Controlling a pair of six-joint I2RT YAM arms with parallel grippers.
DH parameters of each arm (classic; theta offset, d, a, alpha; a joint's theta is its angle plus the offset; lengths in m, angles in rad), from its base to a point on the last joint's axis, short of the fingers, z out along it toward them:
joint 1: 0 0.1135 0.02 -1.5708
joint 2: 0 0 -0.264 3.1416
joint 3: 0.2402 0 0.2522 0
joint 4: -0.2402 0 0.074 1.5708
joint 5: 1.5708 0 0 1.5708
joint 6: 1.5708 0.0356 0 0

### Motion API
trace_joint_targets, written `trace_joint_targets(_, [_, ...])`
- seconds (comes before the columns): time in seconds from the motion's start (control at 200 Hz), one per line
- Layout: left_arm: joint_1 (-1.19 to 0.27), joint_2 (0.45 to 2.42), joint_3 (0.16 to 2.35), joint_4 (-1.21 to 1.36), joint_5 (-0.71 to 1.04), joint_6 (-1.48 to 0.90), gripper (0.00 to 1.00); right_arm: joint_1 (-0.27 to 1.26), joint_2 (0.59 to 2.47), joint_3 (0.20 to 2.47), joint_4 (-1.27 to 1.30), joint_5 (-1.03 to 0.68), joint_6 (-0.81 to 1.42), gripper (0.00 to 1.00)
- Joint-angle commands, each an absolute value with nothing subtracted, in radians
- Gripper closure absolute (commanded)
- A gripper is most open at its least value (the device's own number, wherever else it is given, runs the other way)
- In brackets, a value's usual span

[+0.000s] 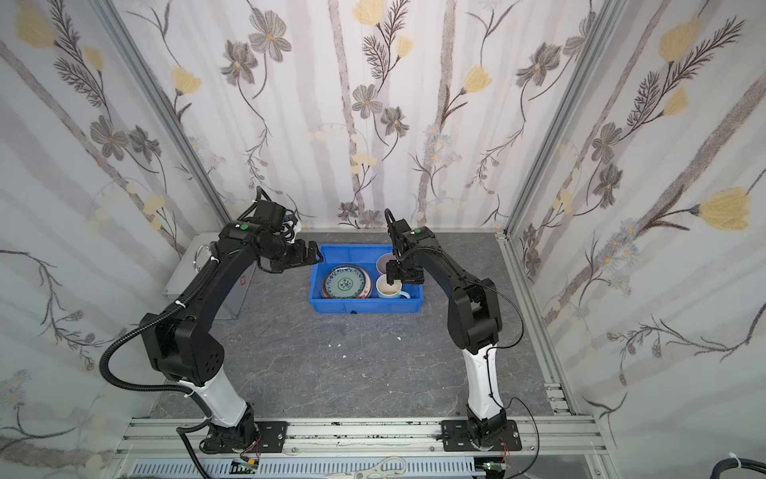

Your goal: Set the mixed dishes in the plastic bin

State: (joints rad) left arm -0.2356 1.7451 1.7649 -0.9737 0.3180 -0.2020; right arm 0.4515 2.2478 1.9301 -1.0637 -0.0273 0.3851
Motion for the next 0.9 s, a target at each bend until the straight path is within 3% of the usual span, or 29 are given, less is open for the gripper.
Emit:
trace_joint_targets(0.0, [-0.232,1.73,1.761,-0.955,0.32,-0.198,0.0,0.453,2.217,1.948,-1.019,0.0,0.394,0.0])
trace_joint_targets(0.275, [-0.218,1.673,1.728,-0.935,0.267,-0.193,0.0,0.462,2.122,1.951,-0.963,0.019,0.38,0.0])
trace_joint_targets(0.46, [-0.122,1.538,1.561,-0.825,0.205,-0.19,0.0,0.463,1.978,1.829,-0.843,0.037,0.362,0.0])
trace_joint_targets(0.639, [0.013,1.339,1.306,-0.672,0.156,-0.222,0.0,0.459,1.756,1.588,-0.647,0.126,0.353,0.0])
trace_joint_targets(0.894, [0.083,1.121,0.982,-0.469,0.123,-0.205,0.0,0.423,1.389,1.099,-0.251,0.227,0.345,0.0])
